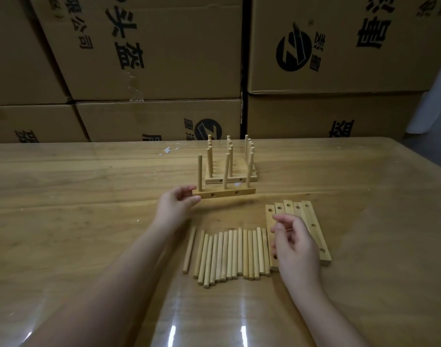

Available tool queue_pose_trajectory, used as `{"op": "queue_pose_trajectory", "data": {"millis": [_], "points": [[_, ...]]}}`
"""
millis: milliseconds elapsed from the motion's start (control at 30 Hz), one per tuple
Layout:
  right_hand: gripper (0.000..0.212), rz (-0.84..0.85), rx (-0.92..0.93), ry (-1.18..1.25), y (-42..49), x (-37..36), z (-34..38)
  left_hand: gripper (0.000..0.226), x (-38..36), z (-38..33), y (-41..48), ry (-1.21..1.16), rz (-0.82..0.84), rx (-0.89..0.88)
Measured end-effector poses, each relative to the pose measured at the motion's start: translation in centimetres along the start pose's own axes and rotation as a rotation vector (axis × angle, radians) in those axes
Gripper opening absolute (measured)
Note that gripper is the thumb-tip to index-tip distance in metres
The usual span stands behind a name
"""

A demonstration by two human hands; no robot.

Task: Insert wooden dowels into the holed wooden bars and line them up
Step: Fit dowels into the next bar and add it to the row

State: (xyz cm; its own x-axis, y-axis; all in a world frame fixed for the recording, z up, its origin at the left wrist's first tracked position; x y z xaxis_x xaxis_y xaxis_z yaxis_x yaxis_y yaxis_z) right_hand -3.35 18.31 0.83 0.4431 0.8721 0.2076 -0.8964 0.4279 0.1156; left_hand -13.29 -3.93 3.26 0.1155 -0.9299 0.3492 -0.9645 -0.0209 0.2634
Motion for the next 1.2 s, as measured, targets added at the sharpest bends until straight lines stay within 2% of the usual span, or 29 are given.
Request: {"op": "queue_pose_trajectory", "data": {"millis": [200, 467, 733, 967, 1200], "points": [[0.023, 0.016, 0.002, -0.017, 0.1, -0.1, -0.2, 0.035, -2.1, 1.9, 3.8, 0.105, 0.029, 0.044], [0.019, 0.038, 0.018, -0.040, 0.2, 0.0, -0.6, 0.038, -3.8, 3.4, 7.5, 0.254, 0.014, 0.013], [0.017, 0.050, 0.025, -0.061, 0.0, -0.1, -0.4, 0.037, -4.4, 4.4, 8.6, 0.358, -0.026, -0.043], [0.016, 0.048, 0.045, -0.052, 0.0, 0.0, -0.2, 0.043, -5.1, 4.5, 9.7, 0.596, 0.040, -0.057], [0.016, 0.066, 0.034, -0.037, -0.1, 0.0, -0.3, 0.044, -5.1, 4.7, 10.4, 0.631, 0.026, -0.047]]}}
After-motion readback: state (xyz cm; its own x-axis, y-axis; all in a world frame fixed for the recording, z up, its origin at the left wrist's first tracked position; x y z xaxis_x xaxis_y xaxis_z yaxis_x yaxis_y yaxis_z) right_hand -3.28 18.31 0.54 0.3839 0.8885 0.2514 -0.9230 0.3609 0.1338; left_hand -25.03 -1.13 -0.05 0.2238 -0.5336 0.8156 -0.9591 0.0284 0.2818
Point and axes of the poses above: each hand's wrist, its own y-axis towards the middle knuckle, its own x-axis out of the back of the hand, z = x × y, the point moved 3 cm from there along y, towards the middle knuckle, and after that the axes turned 11 degrees about -x, right-handed, at the moved point
